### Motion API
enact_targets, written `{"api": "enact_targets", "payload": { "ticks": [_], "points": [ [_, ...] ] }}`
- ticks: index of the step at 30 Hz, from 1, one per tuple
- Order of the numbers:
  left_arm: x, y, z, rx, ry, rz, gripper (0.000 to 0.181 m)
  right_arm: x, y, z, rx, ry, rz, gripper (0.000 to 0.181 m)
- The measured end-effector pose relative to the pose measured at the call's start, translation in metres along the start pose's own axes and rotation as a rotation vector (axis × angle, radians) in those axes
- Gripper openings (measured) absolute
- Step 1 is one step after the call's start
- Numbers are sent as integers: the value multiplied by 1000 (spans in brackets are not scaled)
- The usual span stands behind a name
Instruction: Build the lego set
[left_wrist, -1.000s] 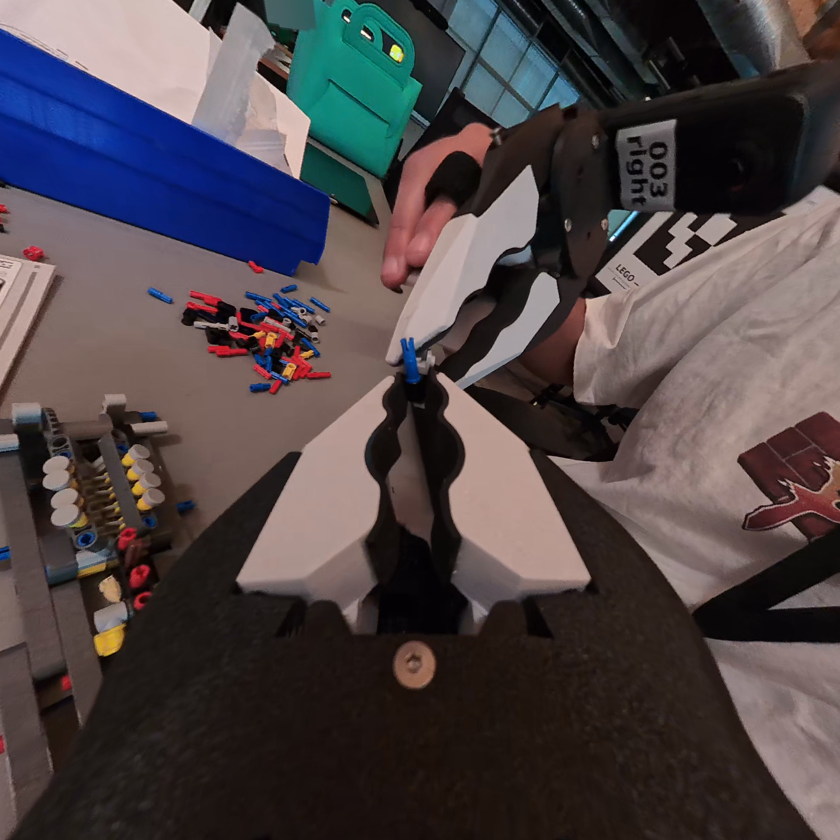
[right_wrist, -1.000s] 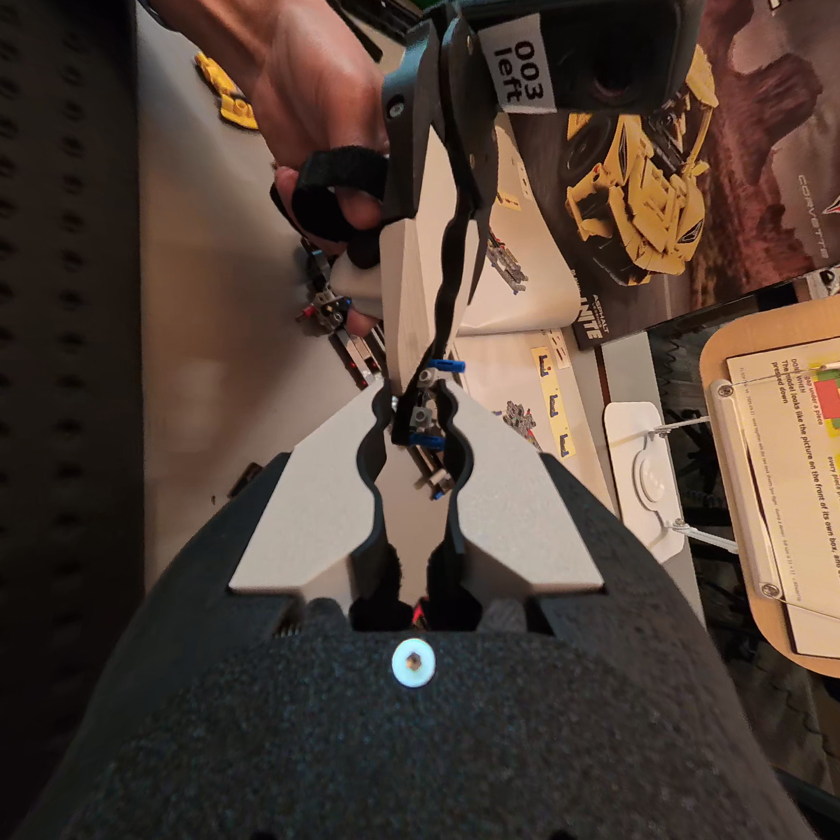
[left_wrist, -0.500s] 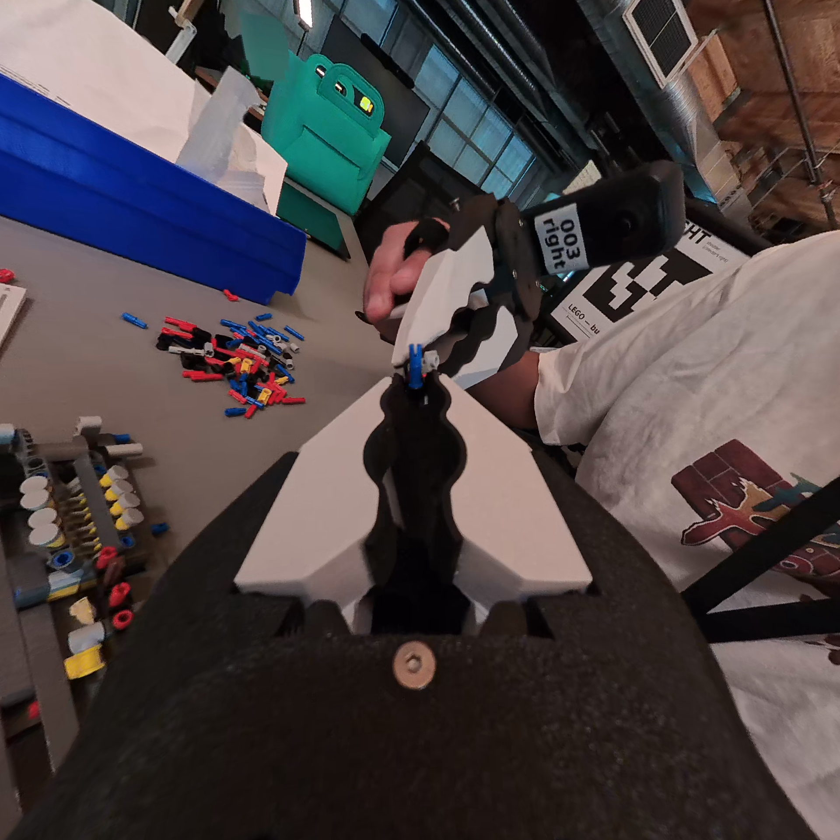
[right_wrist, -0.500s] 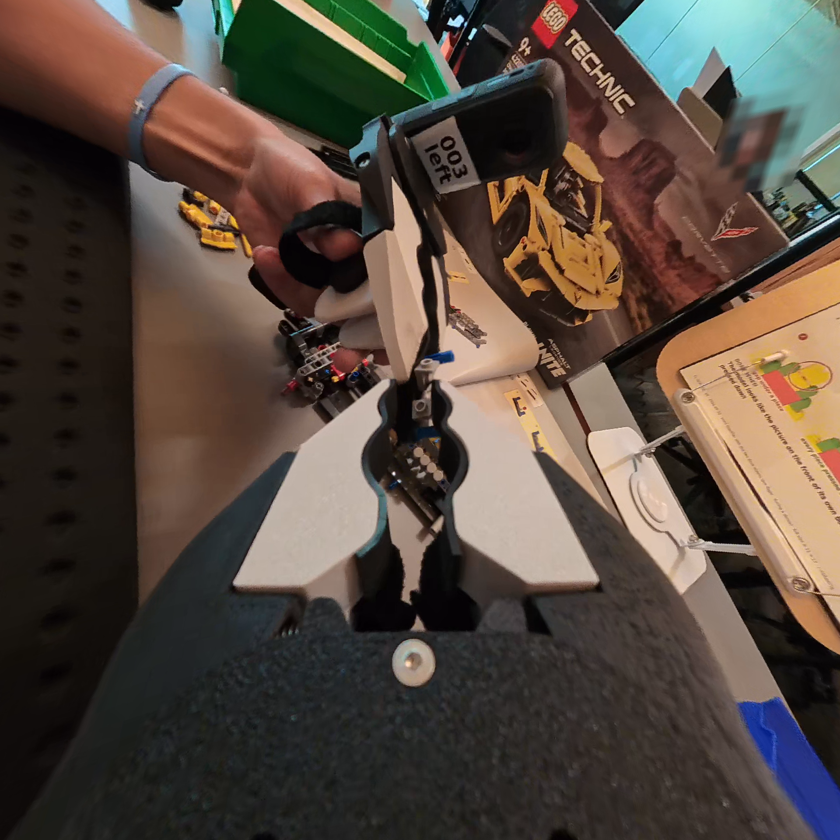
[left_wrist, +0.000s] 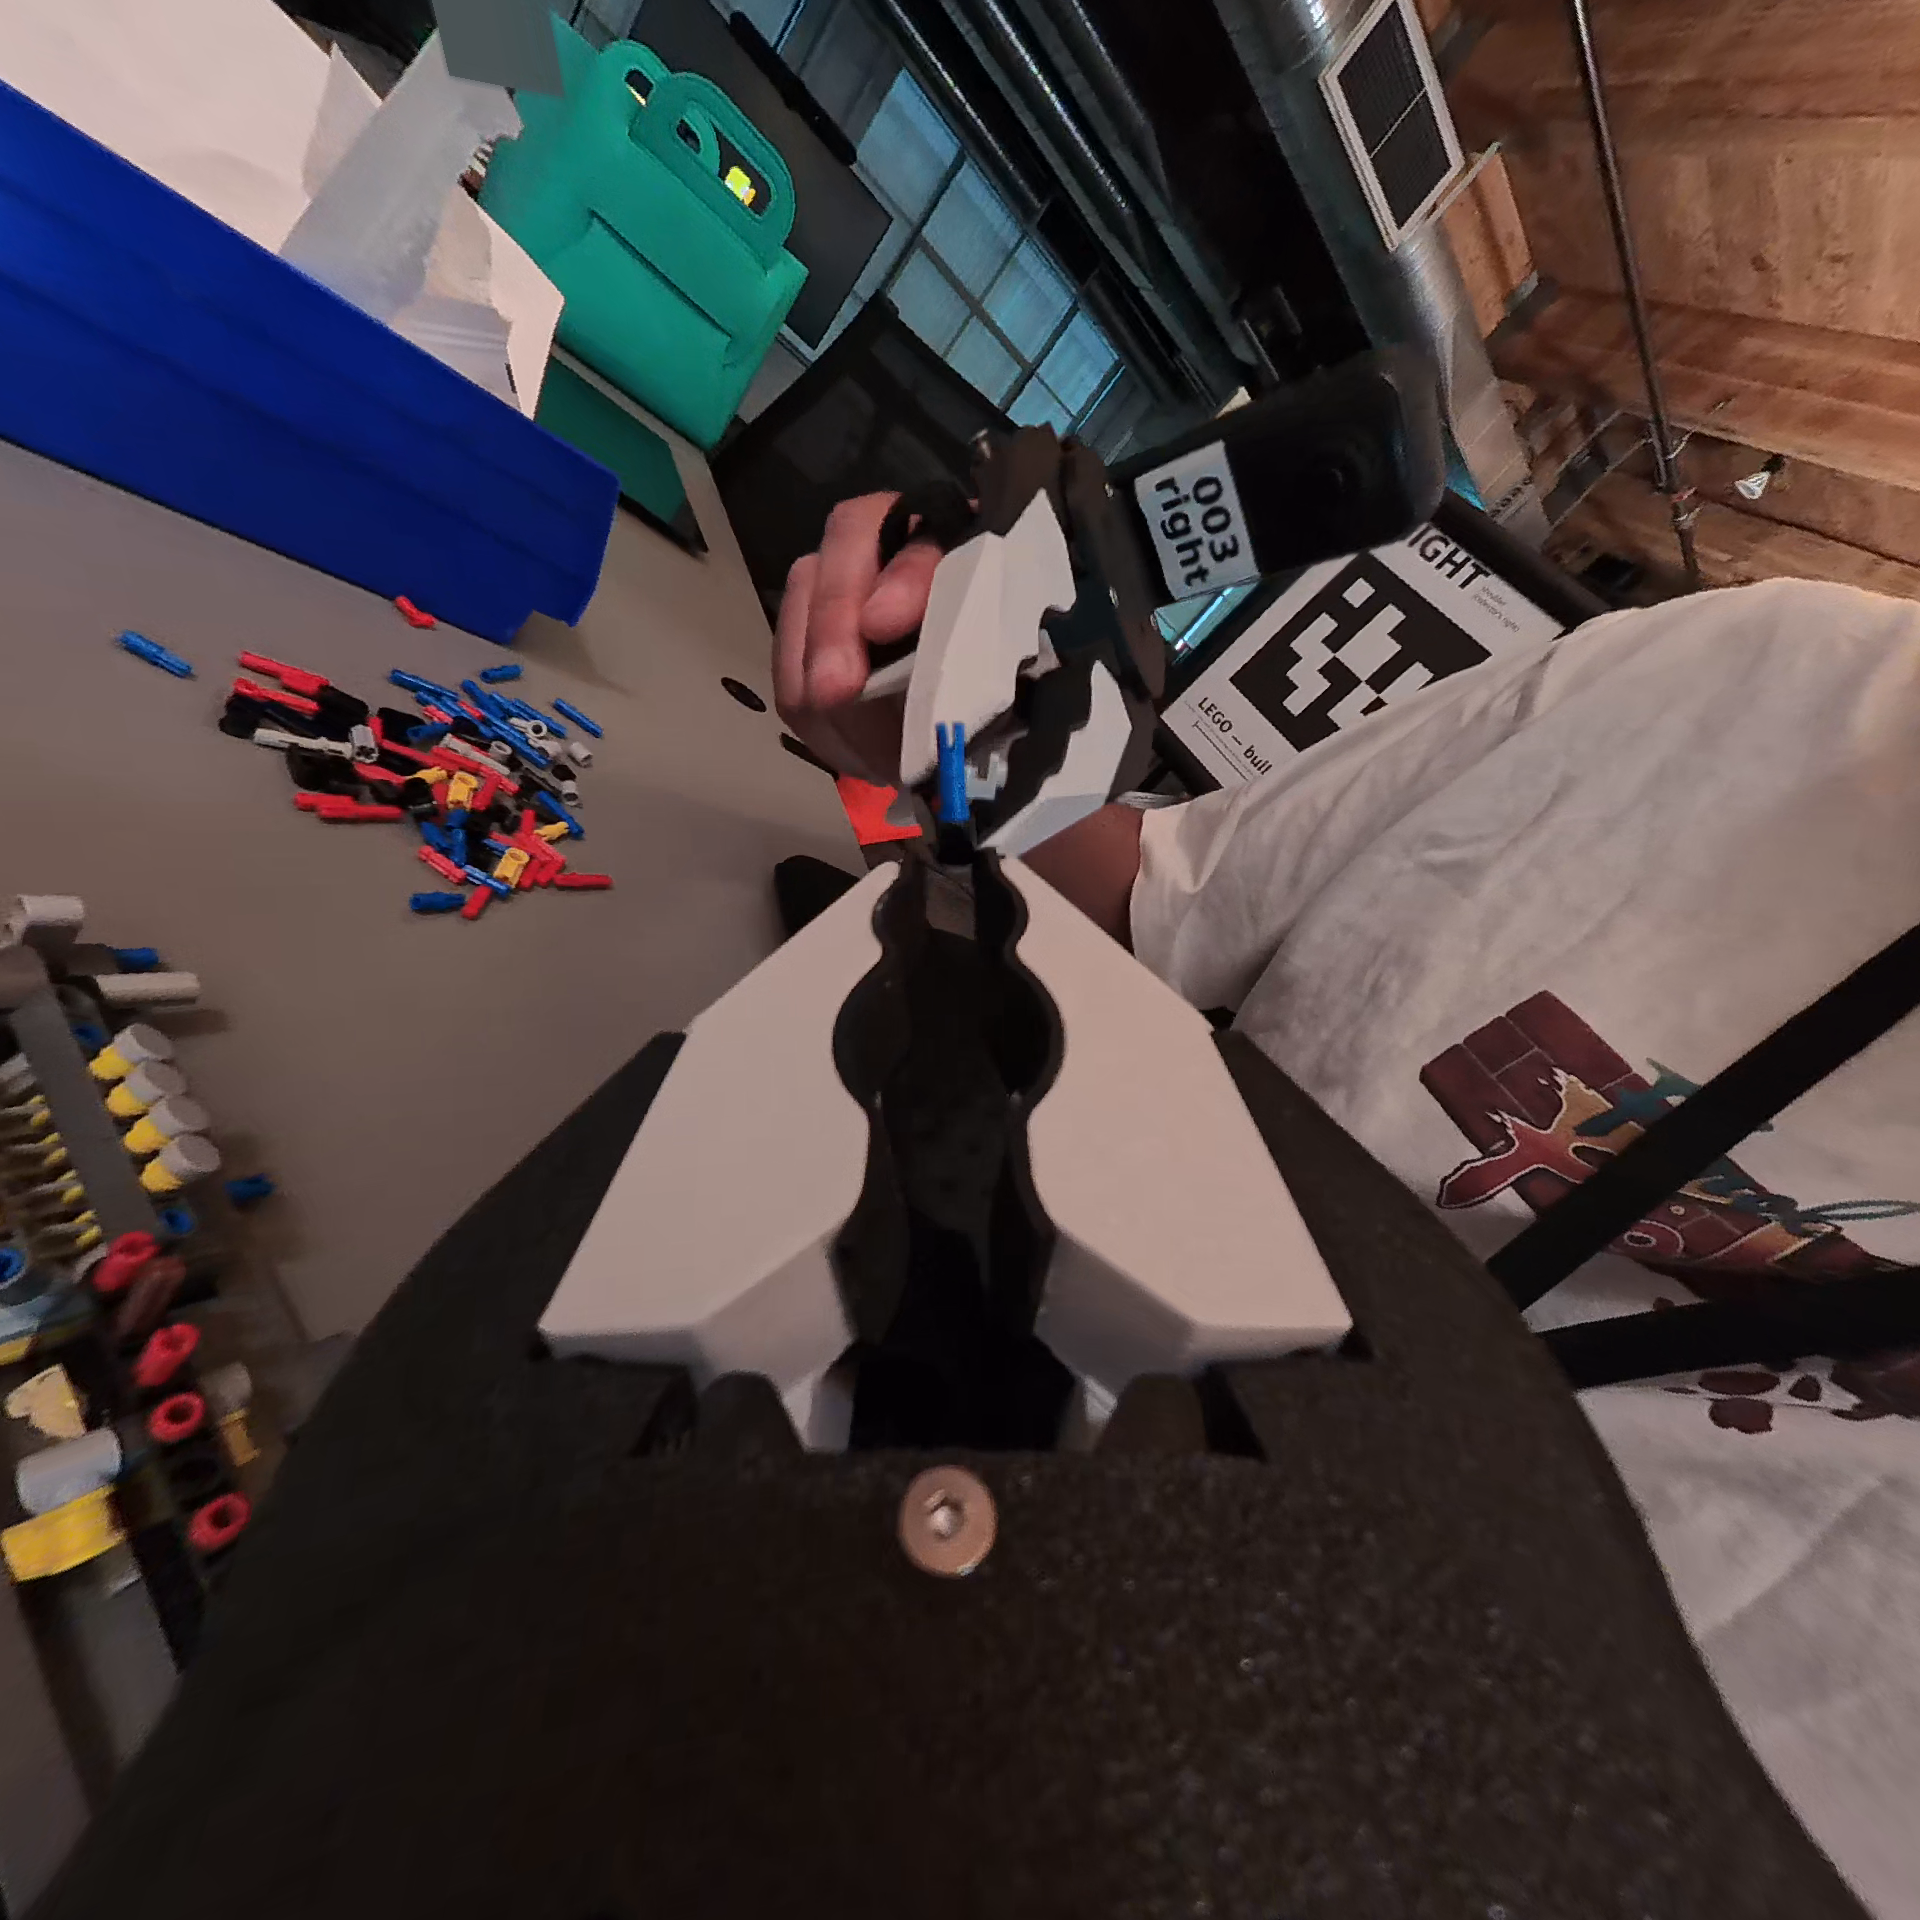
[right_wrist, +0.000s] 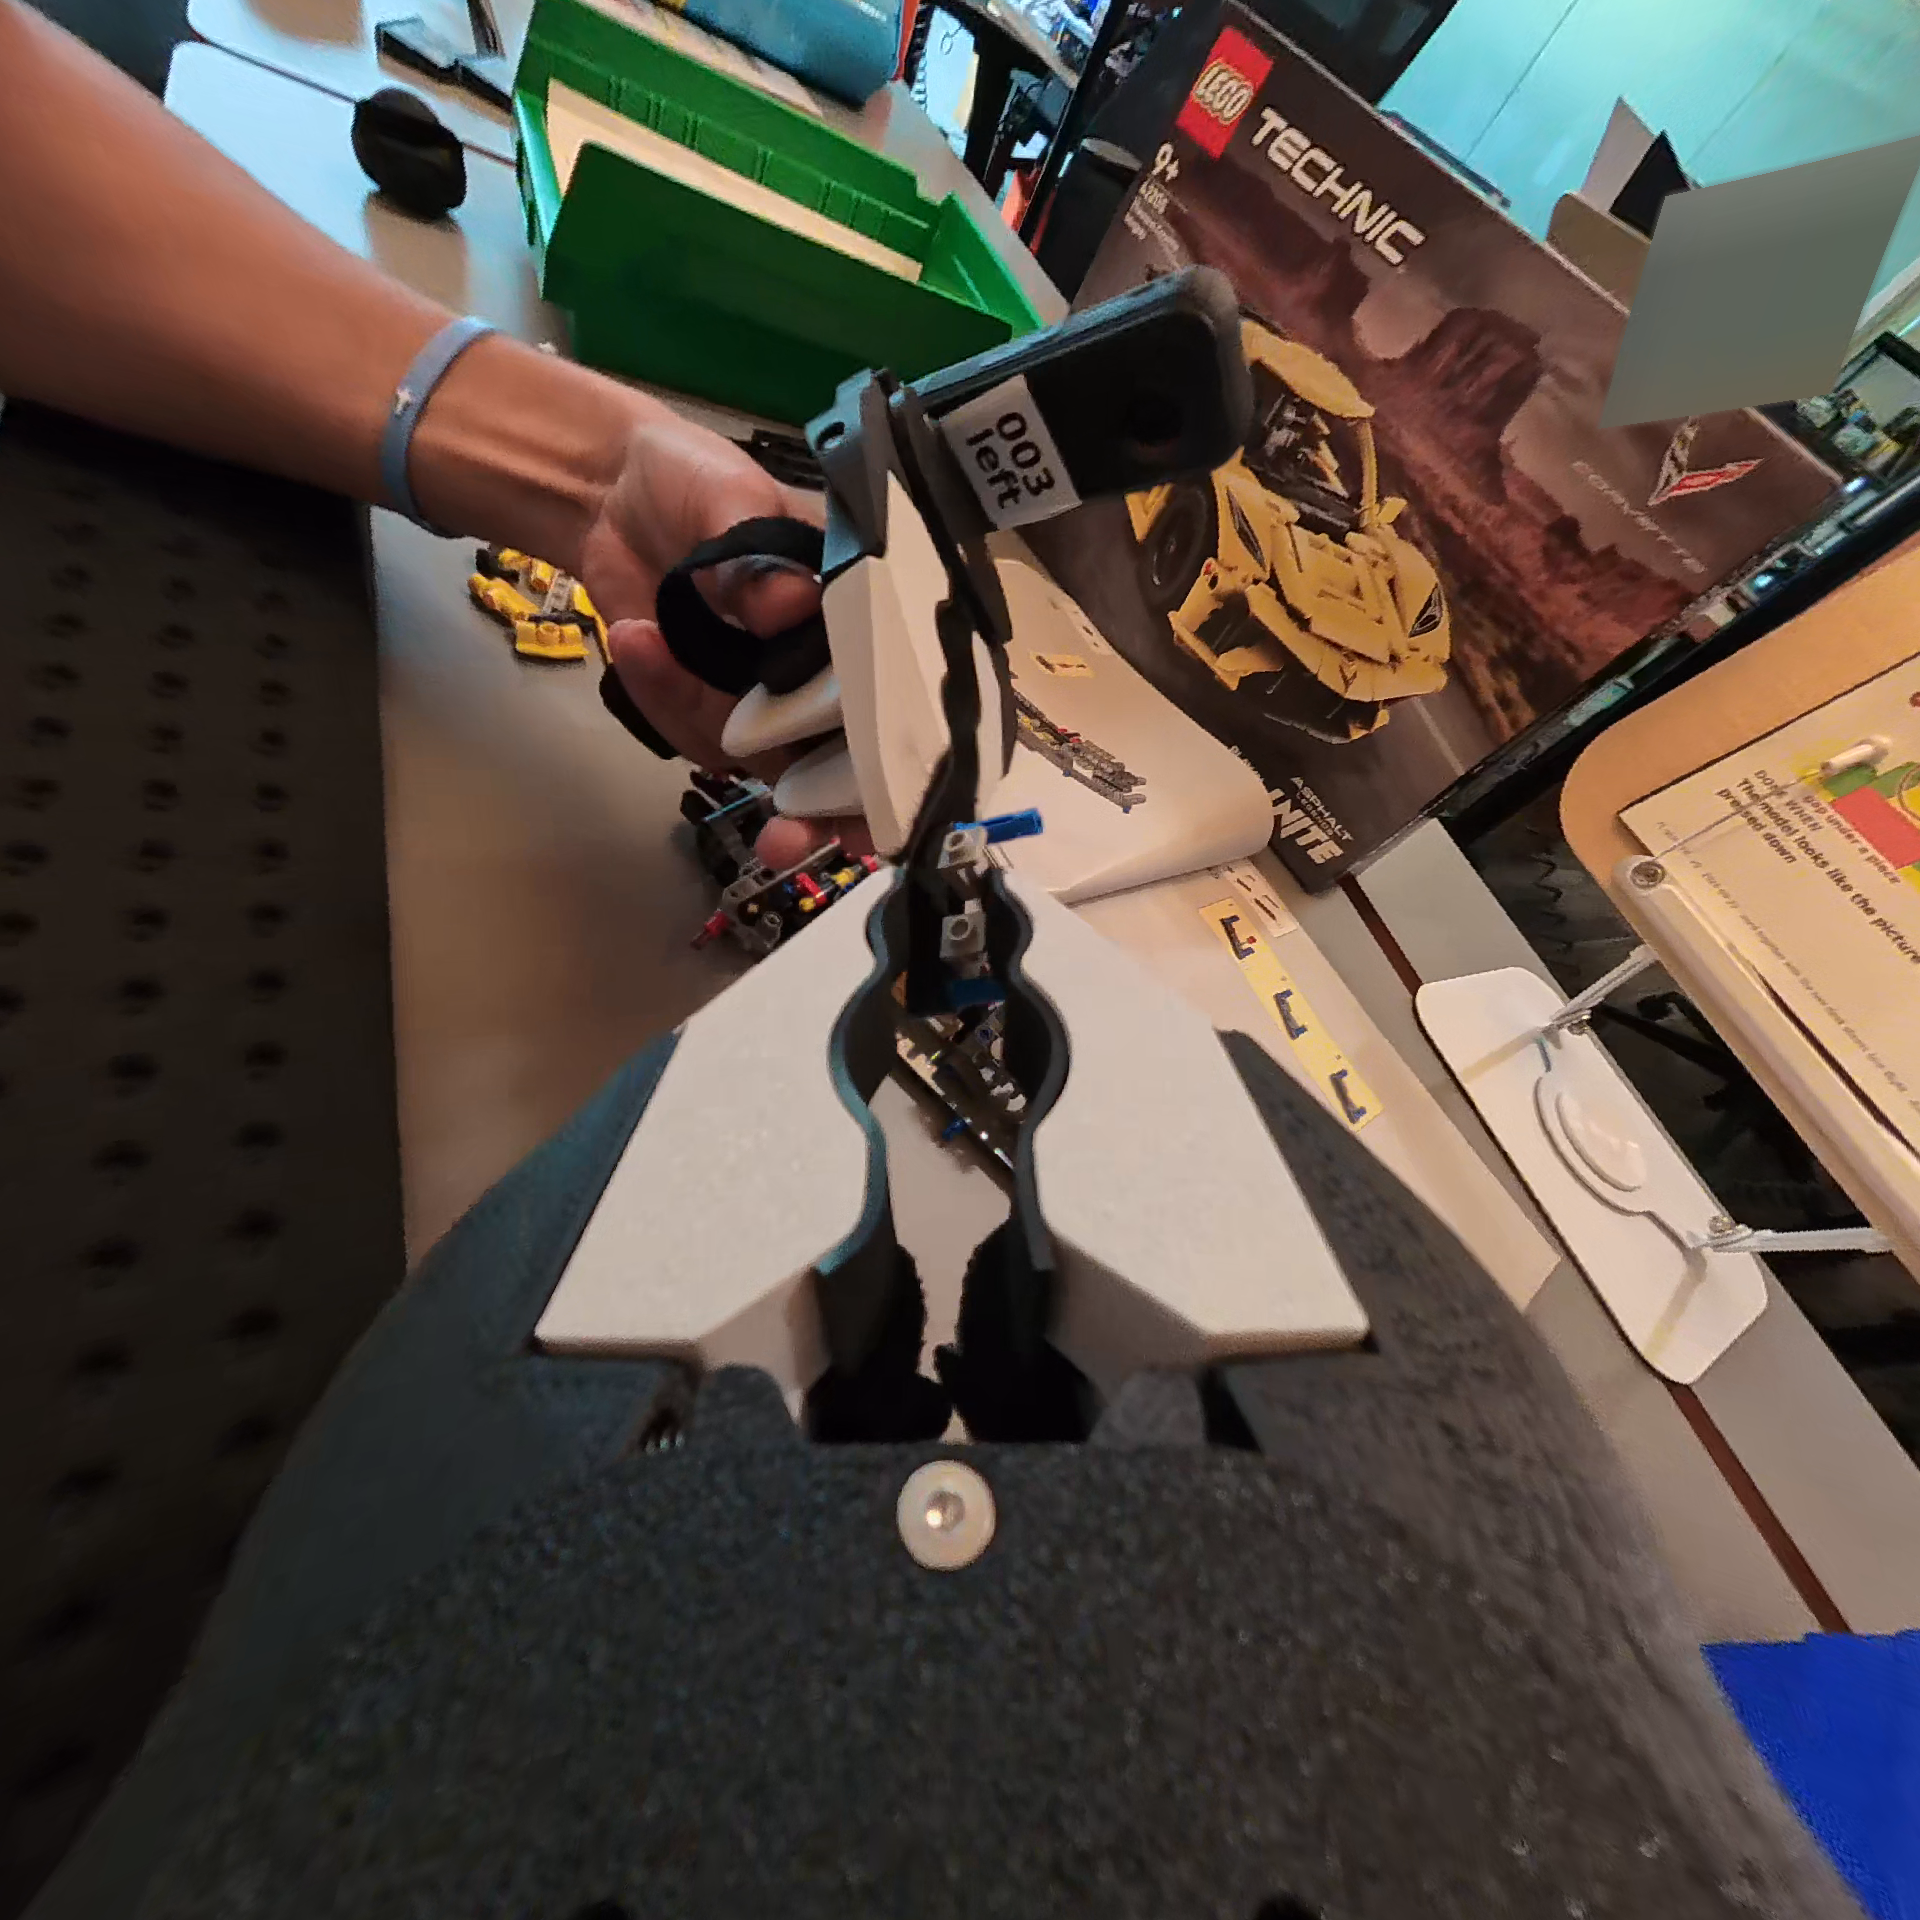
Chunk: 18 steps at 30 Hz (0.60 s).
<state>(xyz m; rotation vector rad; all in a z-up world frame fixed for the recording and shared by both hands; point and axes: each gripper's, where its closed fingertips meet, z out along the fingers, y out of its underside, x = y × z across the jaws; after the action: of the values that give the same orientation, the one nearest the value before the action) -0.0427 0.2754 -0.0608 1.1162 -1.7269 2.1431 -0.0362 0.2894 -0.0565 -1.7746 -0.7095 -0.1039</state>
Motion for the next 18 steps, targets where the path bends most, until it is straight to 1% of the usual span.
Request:
{"api": "enact_targets", "payload": {
  "ticks": [2,7,8,11,18],
  "points": [
    [-1,2,1,-12,-11,11,4,3,-4,-3,29,25,11,12],
    [-5,4,6,-12,-40,32,7,2,-1,-2,14,34,10,12],
    [-5,4,5,-10,-35,26,11,3,0,-2,14,29,23,12],
    [-6,1,2,5,-39,24,11,1,2,-3,1,5,47,12],
    [-2,1,3,8,-14,24,11,-2,6,-1,-32,-20,31,13]
  ]
}}
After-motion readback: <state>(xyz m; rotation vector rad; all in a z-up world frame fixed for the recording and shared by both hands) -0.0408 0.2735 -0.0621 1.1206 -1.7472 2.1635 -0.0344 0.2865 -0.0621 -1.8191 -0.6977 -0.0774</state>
